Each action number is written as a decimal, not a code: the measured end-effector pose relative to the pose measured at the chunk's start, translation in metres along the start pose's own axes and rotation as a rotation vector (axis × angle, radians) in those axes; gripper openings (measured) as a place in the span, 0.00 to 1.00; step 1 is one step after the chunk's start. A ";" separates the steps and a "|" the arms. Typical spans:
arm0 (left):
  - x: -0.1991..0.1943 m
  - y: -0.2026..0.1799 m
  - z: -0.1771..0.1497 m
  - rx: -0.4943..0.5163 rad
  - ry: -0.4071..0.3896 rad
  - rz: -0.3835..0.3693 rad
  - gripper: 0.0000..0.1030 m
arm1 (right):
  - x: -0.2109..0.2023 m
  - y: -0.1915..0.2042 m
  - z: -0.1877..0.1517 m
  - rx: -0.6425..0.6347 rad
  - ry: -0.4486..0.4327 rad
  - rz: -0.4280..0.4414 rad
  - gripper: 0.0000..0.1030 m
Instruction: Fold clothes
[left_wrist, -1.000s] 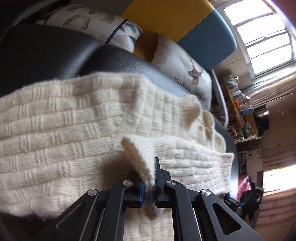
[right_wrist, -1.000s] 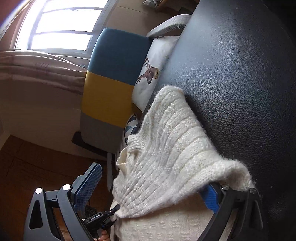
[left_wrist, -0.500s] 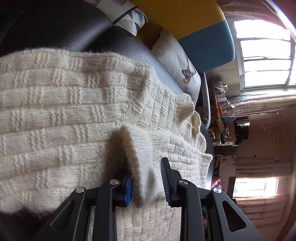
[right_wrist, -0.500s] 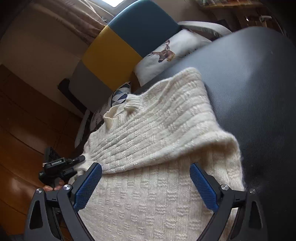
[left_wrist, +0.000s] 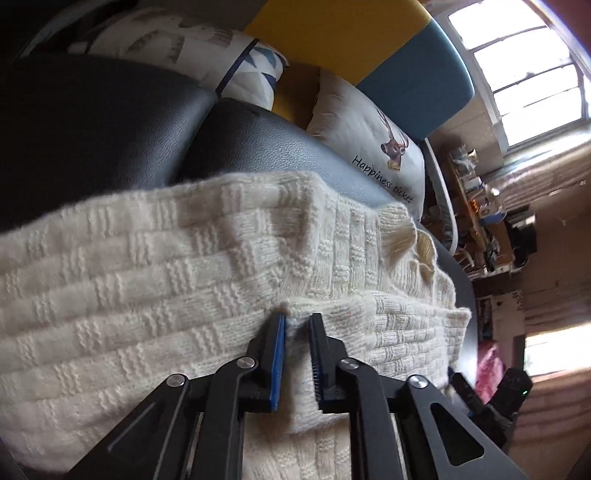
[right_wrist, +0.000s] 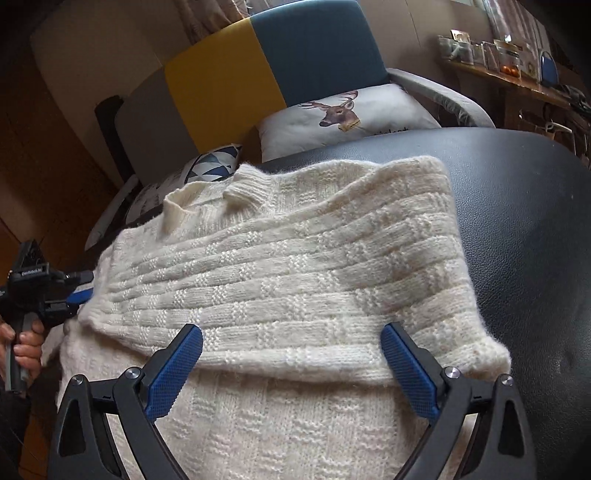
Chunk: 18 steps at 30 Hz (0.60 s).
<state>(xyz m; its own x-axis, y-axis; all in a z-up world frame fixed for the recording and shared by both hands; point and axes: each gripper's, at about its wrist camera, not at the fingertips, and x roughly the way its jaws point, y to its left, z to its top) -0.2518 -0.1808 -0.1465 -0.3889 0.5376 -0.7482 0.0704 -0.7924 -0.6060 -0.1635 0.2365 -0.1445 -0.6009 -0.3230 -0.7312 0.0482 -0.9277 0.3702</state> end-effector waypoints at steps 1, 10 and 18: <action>-0.001 0.004 -0.001 -0.019 0.004 -0.021 0.28 | 0.000 0.000 -0.001 -0.003 -0.007 0.003 0.97; 0.006 -0.021 -0.015 0.095 0.007 0.027 0.23 | -0.005 -0.008 0.007 0.061 -0.010 0.068 0.97; -0.012 -0.053 -0.007 0.193 -0.159 0.118 0.09 | 0.009 0.007 0.000 -0.029 -0.020 0.035 0.98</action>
<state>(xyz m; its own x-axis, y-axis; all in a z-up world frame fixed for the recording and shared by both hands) -0.2442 -0.1431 -0.1077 -0.5285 0.3980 -0.7499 -0.0463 -0.8955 -0.4427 -0.1686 0.2269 -0.1481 -0.6144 -0.3514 -0.7064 0.0925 -0.9213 0.3778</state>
